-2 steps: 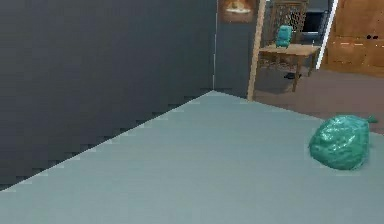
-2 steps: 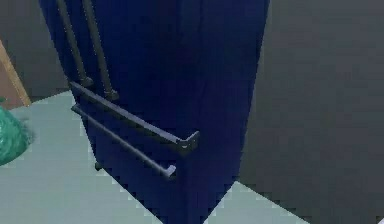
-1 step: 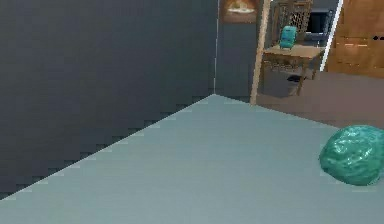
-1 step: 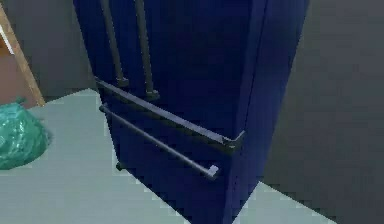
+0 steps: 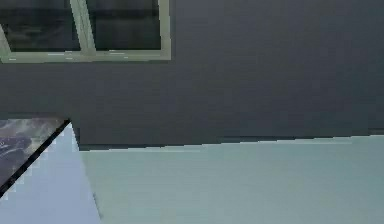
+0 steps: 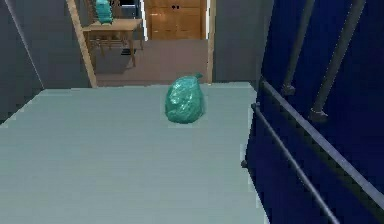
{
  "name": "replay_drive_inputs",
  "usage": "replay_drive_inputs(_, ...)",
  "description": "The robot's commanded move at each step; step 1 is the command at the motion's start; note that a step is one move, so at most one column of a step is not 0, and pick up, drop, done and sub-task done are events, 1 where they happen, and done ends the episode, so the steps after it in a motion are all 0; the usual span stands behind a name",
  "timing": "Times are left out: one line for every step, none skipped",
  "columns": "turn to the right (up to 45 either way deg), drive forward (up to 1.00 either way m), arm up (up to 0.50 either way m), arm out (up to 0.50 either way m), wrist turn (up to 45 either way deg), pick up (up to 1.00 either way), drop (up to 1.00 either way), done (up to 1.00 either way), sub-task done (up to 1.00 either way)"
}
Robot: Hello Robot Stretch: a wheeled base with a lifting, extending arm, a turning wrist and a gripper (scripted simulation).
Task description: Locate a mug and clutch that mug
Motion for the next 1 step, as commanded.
replay_drive_inputs(-45.0, 0.00, 0.00, 0.00, 0.0, 0.00, 0.00, 0.00, 0.00)
